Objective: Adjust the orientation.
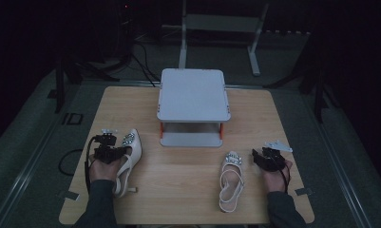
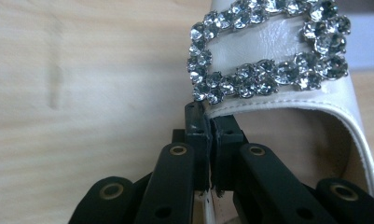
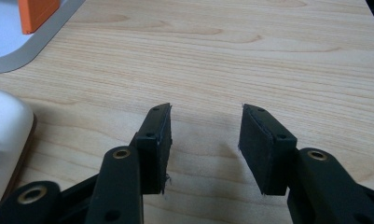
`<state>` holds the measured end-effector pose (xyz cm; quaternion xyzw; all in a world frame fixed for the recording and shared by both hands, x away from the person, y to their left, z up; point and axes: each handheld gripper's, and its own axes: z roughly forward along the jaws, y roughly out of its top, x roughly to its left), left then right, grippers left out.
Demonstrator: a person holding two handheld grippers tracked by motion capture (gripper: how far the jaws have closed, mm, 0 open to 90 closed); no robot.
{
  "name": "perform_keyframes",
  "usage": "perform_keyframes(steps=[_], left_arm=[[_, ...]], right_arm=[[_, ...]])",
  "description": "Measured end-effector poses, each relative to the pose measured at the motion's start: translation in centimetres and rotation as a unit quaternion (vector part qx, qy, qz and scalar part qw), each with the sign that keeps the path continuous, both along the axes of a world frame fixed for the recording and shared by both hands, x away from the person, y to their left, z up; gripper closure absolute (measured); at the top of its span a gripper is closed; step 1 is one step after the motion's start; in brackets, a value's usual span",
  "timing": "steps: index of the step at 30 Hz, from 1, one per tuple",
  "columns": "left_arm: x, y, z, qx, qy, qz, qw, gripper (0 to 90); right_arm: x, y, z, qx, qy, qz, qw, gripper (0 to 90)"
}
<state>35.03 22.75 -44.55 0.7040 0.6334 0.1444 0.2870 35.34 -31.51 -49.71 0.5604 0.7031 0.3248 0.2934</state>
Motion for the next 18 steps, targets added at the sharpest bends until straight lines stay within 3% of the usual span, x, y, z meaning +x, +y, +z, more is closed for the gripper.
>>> perform_keyframes(steps=[6,11,14,18], left_arm=[[3.0,1.6,2.1,0.032,-0.003,0.017,0.9994,87.8],[5.8,2.6,3.3,0.075,0.015,0.021,0.9969,87.6],[7.2,2.5,3.4,0.101,0.030,0.018,0.9943,87.7],[8.4,1.8,2.8,0.110,0.040,0.005,0.9932,87.7]], right_arm=[[0.0,-0.2,0.0,0.003,0.000,-0.002,1.0000,53.9],[0.0,-0.1,0.0,0.003,0.003,-0.001,1.0000,54.0],[0.1,-0.1,-0.1,0.003,0.004,-0.002,1.0000,54.1],[0.1,-0.1,-0.1,0.002,0.005,-0.001,1.0000,54.2]])
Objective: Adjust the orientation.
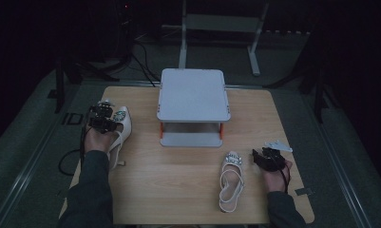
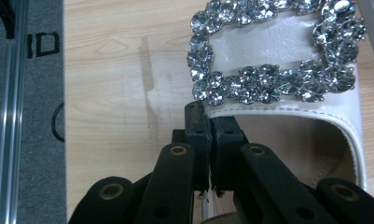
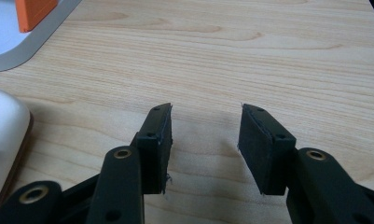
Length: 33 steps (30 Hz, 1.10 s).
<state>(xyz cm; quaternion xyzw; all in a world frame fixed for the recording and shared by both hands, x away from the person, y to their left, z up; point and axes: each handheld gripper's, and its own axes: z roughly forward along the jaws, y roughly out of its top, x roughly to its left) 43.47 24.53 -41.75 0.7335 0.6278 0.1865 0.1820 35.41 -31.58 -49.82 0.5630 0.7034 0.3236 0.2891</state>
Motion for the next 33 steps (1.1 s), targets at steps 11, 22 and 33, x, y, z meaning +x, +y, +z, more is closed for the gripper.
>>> perform_keyframes(steps=[11,22,33], left_arm=[[0.9,-0.6,-1.5,-0.008,0.017,-0.018,0.9997,79.9],[-0.8,0.0,1.2,-0.061,-0.045,-0.029,0.9967,55.6],[-3.6,0.3,1.7,-0.094,-0.090,-0.040,0.9907,57.6]], right_arm=[[0.1,-0.1,-0.1,0.002,0.002,0.000,1.0000,54.2],[0.1,0.0,-0.1,0.001,0.004,0.001,1.0000,53.6],[0.0,-0.2,-0.1,0.003,0.004,-0.001,1.0000,53.4]])
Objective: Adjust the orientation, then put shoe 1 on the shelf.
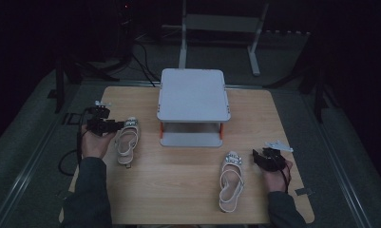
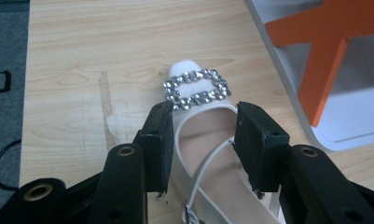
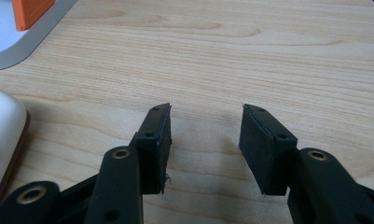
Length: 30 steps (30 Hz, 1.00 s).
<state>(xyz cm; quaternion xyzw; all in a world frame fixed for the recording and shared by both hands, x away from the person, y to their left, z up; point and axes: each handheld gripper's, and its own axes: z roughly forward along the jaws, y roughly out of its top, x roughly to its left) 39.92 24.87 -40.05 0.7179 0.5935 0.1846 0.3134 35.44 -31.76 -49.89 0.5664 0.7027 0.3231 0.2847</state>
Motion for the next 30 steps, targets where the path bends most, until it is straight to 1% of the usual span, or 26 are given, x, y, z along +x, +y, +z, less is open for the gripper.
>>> perform_keyframes(steps=[4,5,6,8,9,10,11,15,18,22,24,30], left_arm=[[-0.7,-0.2,-0.3,0.001,-0.003,0.005,1.0000,57.7],[-0.9,-0.3,-0.4,-0.004,-0.005,0.010,0.9999,56.7],[-1.1,-0.3,-0.4,-0.008,-0.001,0.018,0.9998,56.2],[-1.2,-0.4,-0.5,-0.008,0.004,0.022,0.9997,56.2],[-1.3,-0.5,-0.5,-0.005,0.006,0.027,0.9996,56.0],[-1.3,-0.5,-0.5,-0.005,0.006,0.027,0.9996,55.4],[-1.4,-0.8,-0.6,-0.005,0.014,0.032,0.9994,55.4],[-1.5,-1.5,-1.1,0.008,0.025,0.042,0.9988,53.5],[-1.6,-1.7,-1.5,0.008,0.031,0.050,0.9982,52.7],[-1.7,-2.1,-2.0,0.007,0.039,0.049,0.9980,50.8],[-1.7,-2.2,-2.2,0.013,0.044,0.045,0.9980,49.7],[-1.5,-2.0,-3.0,0.019,0.062,0.055,0.9964,49.7]], right_arm=[[0.0,0.0,0.0,0.000,0.000,0.000,1.0000,53.3],[-0.1,0.0,0.0,0.000,0.000,0.000,1.0000,53.3],[-0.1,0.0,0.0,0.000,0.000,0.000,1.0000,53.3],[-0.1,0.0,0.0,-0.001,-0.001,0.000,1.0000,53.3],[-0.1,0.0,0.0,0.000,-0.001,0.000,1.0000,53.3],[-0.1,0.0,0.0,0.000,-0.001,0.000,1.0000,53.3],[-0.1,0.0,0.0,-0.001,0.000,0.000,1.0000,53.3],[-0.1,0.0,0.0,0.000,0.000,0.000,1.0000,53.2],[-0.1,-0.1,0.0,0.001,-0.001,-0.001,1.0000,53.0],[-0.1,-0.1,0.0,0.001,-0.001,-0.001,1.0000,52.9],[-0.1,-0.1,0.0,0.000,-0.002,0.000,1.0000,52.7],[-0.1,-0.2,0.0,0.002,0.000,-0.003,1.0000,52.5]])
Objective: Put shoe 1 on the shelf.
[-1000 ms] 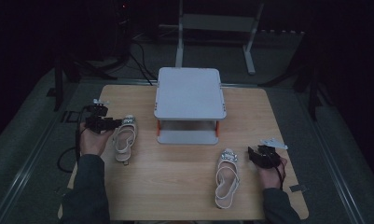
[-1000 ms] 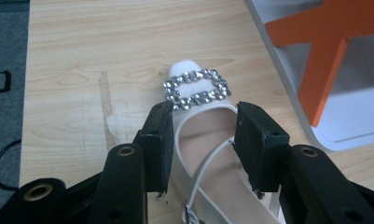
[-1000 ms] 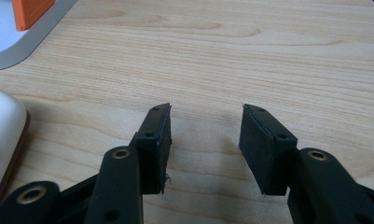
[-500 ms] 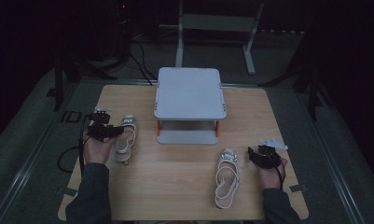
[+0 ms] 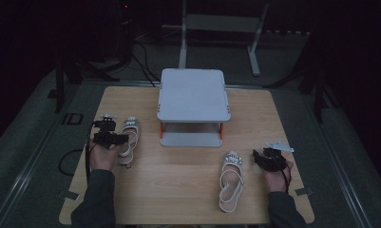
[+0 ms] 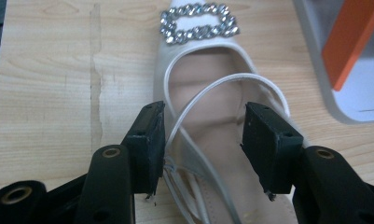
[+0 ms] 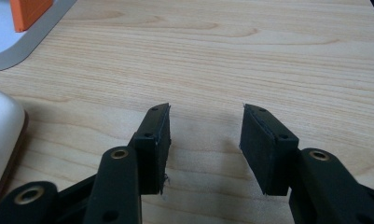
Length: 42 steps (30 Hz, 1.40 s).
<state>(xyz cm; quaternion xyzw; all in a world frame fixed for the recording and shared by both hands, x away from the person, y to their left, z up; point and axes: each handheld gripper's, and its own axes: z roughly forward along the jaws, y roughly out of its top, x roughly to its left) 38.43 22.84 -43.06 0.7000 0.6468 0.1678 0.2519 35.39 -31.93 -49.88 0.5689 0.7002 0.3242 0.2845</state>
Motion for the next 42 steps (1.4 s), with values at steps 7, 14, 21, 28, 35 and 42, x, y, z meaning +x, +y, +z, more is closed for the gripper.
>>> perform_keyframes(steps=[7,14,21,28,35,42], left_arm=[[0.3,0.5,-0.6,0.023,0.030,0.016,0.9991,52.5],[1.1,0.8,-1.3,0.026,0.051,0.025,0.9980,57.1],[1.9,1.3,-2.0,0.005,0.066,0.038,0.9971,65.3],[2.7,1.9,-2.5,-0.041,0.078,0.040,0.9953,78.2],[2.8,2.3,-2.4,-0.050,0.085,0.038,0.9944,81.5],[2.7,2.7,-2.1,-0.076,0.078,0.036,0.9935,82.6]], right_arm=[[0.0,0.0,0.0,0.000,-0.001,0.000,1.0000,52.4],[0.0,0.1,-0.1,-0.002,0.000,0.001,1.0000,52.4],[0.0,0.0,-0.1,0.000,0.001,-0.001,1.0000,52.4],[0.0,-0.1,-0.1,0.001,0.001,-0.001,1.0000,52.3],[0.1,0.0,-0.1,-0.001,0.001,0.000,1.0000,52.2],[0.0,-0.1,-0.1,0.001,0.001,-0.003,1.0000,51.8]])
